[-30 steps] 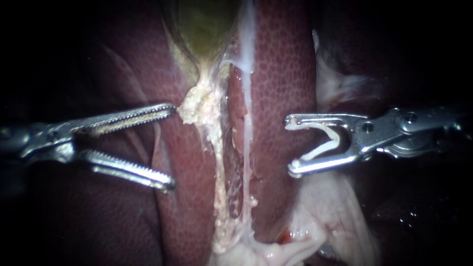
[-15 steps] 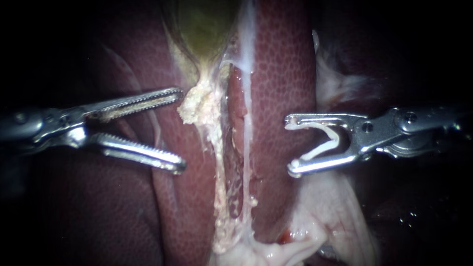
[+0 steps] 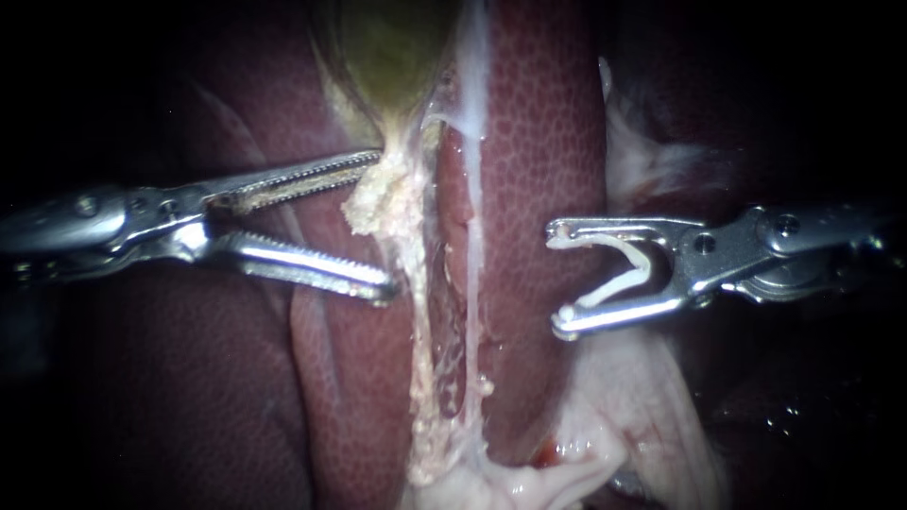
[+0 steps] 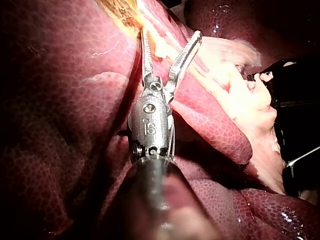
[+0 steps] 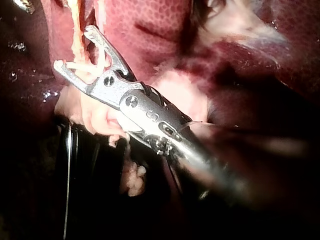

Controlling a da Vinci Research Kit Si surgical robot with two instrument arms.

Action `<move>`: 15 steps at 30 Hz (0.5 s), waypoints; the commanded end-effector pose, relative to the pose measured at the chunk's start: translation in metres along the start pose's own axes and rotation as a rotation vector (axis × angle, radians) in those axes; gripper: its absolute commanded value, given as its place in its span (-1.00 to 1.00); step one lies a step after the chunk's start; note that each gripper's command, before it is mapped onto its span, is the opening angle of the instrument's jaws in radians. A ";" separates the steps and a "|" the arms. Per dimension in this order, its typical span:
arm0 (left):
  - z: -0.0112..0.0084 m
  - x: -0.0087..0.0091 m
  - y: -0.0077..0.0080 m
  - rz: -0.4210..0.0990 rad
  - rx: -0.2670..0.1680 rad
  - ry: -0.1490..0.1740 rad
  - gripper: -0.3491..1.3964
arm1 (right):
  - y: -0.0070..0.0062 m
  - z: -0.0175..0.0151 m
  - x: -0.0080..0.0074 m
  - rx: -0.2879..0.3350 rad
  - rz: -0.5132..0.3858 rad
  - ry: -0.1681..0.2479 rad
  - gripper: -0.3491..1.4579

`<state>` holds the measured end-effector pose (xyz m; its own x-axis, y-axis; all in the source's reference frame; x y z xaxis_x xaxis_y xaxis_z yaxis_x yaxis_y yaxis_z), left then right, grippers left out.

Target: Grabbing gallbladder

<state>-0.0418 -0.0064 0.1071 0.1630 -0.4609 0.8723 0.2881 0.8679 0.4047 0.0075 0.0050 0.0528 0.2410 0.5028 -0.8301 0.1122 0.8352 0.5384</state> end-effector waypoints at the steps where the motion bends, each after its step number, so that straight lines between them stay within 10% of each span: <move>1: 0.0000 0.0002 0.0001 0.001 -0.009 -0.001 -0.33 | 0.0000 0.0000 0.0000 0.000 0.000 0.000 0.03; 5: -0.0001 0.0009 0.0006 0.002 -0.025 0.023 -1.00 | 0.0000 0.0000 0.0001 0.000 0.000 0.000 0.03; 15: -0.0008 0.0023 0.0009 -0.016 -0.051 0.095 -1.00 | 0.0000 0.0000 0.0001 0.000 0.000 0.000 0.03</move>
<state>-0.0404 -0.0068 0.1092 0.2463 -0.4920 0.8350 0.3414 0.8504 0.4004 0.0076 0.0050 0.0527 0.2410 0.5029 -0.8301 0.1121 0.8351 0.5385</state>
